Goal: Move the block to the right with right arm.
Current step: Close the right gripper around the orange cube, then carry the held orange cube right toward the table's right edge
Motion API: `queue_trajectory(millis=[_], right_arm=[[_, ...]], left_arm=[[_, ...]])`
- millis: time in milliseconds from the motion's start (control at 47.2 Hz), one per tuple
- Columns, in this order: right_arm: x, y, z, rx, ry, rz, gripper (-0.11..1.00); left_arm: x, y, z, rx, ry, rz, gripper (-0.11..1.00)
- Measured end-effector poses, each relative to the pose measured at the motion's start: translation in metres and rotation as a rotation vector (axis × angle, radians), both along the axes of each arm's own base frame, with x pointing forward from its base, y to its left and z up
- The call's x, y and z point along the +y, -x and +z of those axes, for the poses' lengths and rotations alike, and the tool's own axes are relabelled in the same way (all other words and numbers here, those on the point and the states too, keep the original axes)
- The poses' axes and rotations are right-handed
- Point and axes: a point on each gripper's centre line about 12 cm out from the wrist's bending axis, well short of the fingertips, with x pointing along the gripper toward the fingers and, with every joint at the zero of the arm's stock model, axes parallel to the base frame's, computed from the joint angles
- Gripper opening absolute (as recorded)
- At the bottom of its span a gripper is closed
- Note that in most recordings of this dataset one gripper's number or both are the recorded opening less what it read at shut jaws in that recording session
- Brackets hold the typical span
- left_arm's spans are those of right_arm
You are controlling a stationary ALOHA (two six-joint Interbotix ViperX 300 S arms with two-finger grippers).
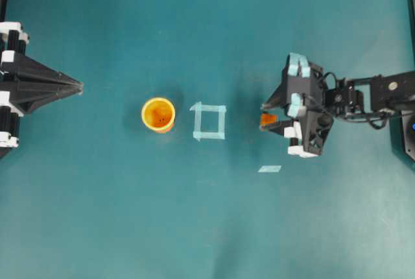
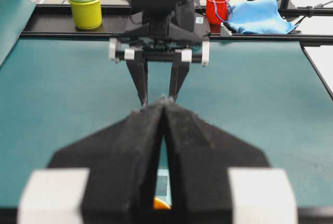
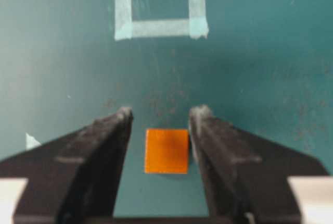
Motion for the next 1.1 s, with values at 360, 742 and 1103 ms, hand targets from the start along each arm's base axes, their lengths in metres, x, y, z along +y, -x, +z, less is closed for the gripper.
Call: queue_trajectory(millis=[360, 742, 1103], right_arm=[[0.001, 0.002, -0.029, 0.075, -0.004, 0.003, 0.55], [0.002, 0.004, -0.038, 0.098, -0.007, 0.001, 0.45], [0.002, 0.002, 0.013, 0.099, -0.023, -0.01, 0.41]], left_arm=[[0.0, 0.0, 0.0, 0.002, 0.0, 0.0, 0.0], [0.0, 0.0, 0.0, 0.002, 0.002, 0.0, 0.0], [0.0, 0.0, 0.0, 0.0, 0.002, 0.0, 0.0]])
